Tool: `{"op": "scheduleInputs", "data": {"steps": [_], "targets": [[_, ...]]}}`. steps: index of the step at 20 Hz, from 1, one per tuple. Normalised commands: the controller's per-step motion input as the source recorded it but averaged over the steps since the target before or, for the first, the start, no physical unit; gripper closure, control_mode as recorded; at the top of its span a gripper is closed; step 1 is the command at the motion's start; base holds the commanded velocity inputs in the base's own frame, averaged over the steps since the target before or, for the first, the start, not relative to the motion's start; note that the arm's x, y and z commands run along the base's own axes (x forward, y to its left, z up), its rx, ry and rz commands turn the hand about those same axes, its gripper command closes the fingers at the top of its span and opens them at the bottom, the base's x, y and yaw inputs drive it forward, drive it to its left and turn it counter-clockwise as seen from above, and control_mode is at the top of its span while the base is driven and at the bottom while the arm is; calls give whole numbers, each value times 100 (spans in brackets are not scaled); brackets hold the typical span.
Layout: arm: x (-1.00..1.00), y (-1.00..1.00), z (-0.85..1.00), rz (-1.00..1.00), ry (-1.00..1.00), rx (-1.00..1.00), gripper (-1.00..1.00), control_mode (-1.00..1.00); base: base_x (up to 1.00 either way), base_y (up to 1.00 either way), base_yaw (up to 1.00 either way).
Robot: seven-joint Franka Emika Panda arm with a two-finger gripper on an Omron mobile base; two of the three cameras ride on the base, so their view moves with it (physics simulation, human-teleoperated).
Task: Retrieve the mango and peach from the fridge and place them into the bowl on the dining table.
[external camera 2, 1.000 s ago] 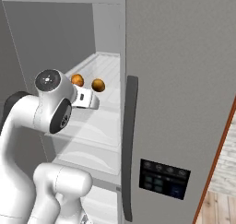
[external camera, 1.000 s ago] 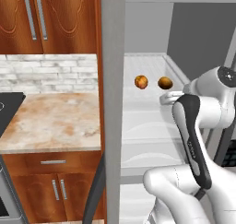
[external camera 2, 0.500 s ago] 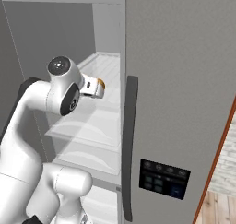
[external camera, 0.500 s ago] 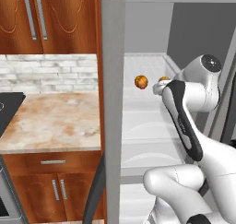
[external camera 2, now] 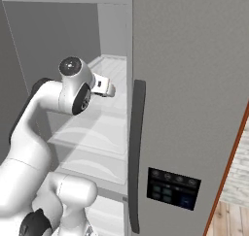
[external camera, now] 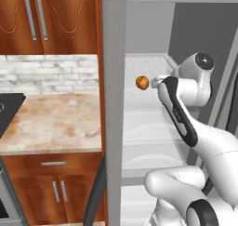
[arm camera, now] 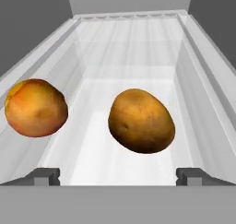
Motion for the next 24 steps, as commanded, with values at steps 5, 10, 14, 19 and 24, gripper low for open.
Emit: {"op": "scheduleInputs", "data": {"steps": [5,10,14,19,24], "targets": [[37,-14,0,-3,0,0,-100,-100,0,0,0],[42,-1,-2,0,0,0,-100,-100,0,0,0],[13,-10,-14,0,1,0,-100,-100,0,0,0],[0,-9,-27,0,4,-3,-100,-100,0,0,0],[24,0,-26,0,0,-2,-100,-100,0,0,0]]}}
